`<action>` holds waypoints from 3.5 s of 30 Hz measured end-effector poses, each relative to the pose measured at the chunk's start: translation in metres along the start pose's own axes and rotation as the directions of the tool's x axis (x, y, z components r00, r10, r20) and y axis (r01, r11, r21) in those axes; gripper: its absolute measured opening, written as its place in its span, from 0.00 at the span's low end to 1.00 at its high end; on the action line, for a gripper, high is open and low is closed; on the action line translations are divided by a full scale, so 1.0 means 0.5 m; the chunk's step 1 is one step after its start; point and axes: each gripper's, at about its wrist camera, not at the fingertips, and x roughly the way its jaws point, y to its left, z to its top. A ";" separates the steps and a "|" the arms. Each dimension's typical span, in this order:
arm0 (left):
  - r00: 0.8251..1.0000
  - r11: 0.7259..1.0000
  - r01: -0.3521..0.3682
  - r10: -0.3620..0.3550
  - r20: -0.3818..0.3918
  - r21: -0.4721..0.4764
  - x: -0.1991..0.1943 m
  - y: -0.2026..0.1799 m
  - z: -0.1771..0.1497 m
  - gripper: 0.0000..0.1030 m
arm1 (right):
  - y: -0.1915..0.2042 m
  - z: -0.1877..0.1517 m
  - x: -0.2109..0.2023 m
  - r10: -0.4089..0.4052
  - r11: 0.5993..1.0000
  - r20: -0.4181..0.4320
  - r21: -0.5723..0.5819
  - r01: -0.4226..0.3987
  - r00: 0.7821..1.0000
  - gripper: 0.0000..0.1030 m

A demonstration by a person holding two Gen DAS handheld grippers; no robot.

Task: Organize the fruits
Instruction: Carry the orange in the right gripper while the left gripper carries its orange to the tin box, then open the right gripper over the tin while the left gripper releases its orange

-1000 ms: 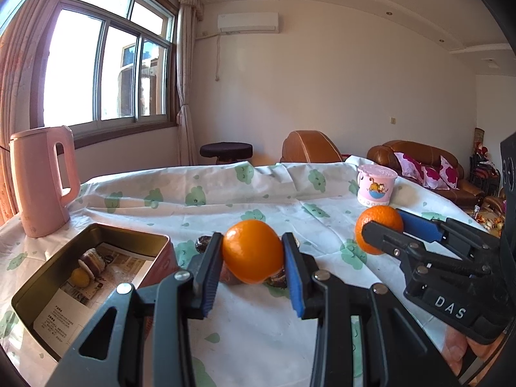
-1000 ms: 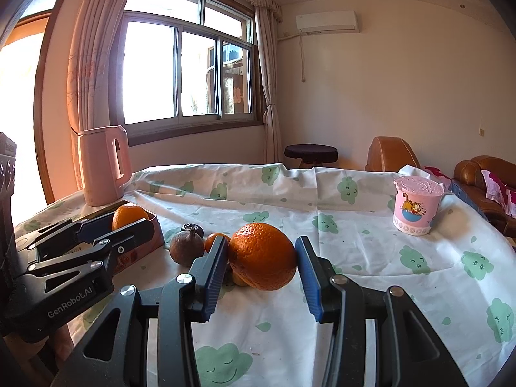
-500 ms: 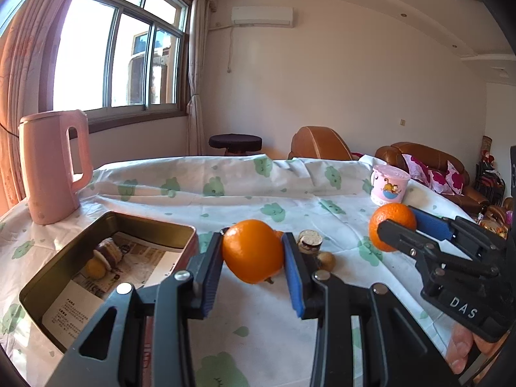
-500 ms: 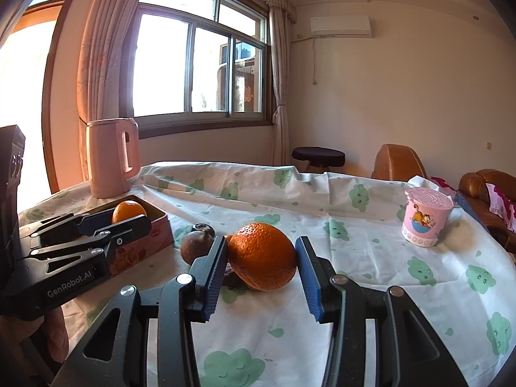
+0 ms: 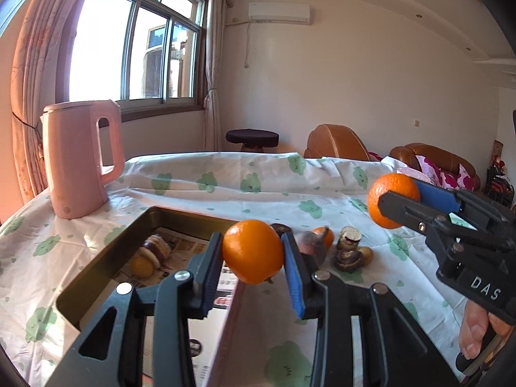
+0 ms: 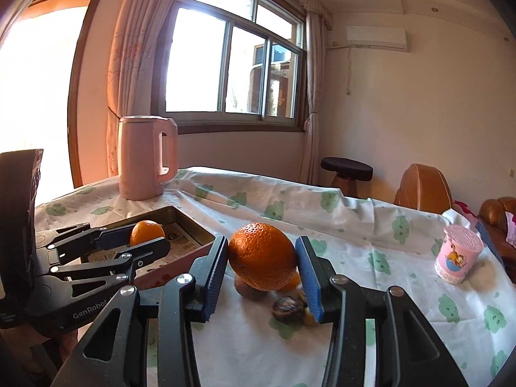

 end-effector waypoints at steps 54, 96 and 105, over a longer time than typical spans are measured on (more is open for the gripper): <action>0.981 0.986 -0.154 0.144 -0.132 -0.063 0.045 0.229 -0.010 0.37 | 0.244 0.042 0.213 0.136 0.973 -0.159 -0.165 -0.162 0.978 0.44; 0.994 0.998 -0.054 0.052 -0.098 -0.015 0.045 0.055 0.018 0.83 | -0.079 -0.005 0.117 -0.073 0.997 -0.209 -0.006 0.074 0.975 0.63; 0.992 0.998 -0.045 0.050 -0.115 0.045 0.096 -0.031 0.028 0.84 | -0.084 -0.050 0.135 -0.029 1.000 -0.310 -0.001 0.030 0.950 0.63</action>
